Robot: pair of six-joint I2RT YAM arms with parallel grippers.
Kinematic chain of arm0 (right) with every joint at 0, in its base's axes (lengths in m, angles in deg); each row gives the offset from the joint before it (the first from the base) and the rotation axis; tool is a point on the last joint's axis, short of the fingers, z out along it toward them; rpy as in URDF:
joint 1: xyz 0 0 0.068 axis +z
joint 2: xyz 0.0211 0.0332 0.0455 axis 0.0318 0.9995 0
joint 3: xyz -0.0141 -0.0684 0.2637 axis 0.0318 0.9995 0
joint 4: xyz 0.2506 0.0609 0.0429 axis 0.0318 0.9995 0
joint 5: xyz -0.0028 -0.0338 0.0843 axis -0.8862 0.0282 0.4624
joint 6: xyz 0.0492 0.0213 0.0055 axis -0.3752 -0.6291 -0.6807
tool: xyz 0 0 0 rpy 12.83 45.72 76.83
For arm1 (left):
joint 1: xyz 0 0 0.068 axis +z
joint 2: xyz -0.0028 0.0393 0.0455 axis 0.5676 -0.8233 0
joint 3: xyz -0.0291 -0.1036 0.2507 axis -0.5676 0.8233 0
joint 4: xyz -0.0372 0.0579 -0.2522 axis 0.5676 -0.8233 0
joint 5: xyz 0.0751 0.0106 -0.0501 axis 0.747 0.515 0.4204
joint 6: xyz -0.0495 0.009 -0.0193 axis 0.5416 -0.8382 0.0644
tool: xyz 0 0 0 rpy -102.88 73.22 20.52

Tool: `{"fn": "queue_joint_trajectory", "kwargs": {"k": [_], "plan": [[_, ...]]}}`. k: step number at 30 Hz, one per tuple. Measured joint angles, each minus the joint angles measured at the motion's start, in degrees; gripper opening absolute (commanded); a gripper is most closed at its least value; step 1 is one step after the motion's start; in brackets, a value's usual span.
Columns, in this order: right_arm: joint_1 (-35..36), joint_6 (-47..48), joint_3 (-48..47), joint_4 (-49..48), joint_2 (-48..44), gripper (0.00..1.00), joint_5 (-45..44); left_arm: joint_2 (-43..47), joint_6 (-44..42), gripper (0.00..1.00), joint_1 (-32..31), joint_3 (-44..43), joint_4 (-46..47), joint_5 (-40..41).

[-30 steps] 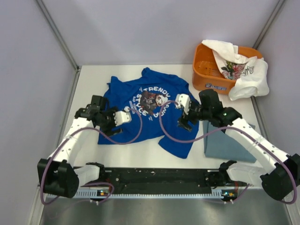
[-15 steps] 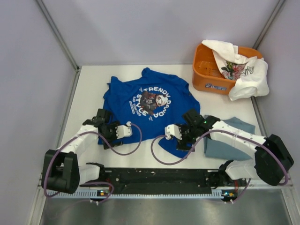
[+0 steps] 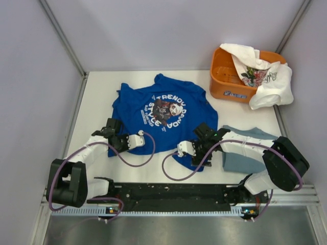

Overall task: Fold and stack the t-shirts
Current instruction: Flatten out the tshirt

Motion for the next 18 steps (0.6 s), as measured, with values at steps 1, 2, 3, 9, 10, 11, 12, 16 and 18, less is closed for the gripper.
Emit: {"fn": "queue_joint_trajectory", "kwargs": {"k": [1, 2, 3, 9, 10, 11, 12, 16, 18], "plan": [[0.15, 0.02, 0.02, -0.17, 0.0, 0.74, 0.04, 0.0, 0.26, 0.0, 0.0, 0.0, 0.13, 0.02], [0.37, 0.0, 0.02, -0.37, 0.0, 0.74, 0.09, 0.02, 0.52, 0.0, 0.0, 0.0, 0.2, 0.07], [0.61, 0.02, 0.02, -0.52, 0.0, 0.74, 0.09, 0.13, 0.72, 0.0, 0.0, 0.04, 0.26, 0.11], [3.72, 0.04, -0.04, 2.4, -1.03, 0.79, -0.22, 2.05, 2.91, 0.0, 0.0, 0.42, 0.04, 1.81], [4.59, 0.04, -0.07, 4.07, -2.1, 0.79, -0.24, 2.56, 3.41, 0.0, 0.0, 0.42, -0.02, 2.14], [5.33, 0.02, -0.13, 5.64, -3.63, 0.79, -0.22, 2.93, 3.93, 0.0, 0.0, 0.39, -0.13, 2.32], [5.86, 0.02, -0.39, 7.17, -5.44, 0.79, -0.2, 3.13, 4.24, 0.0, 0.0, 0.35, -0.26, 2.45], [7.17, 0.17, -2.01, 10.23, -11.39, 0.79, -0.04, 3.17, 5.86, 0.0, 0.0, -0.83, -1.18, 2.62], [8.61, 0.31, -1.75, 10.12, -12.2, 0.78, 0.02, 3.17, 6.25, 0.0, 0.0, -1.46, -1.22, 2.64]]}}
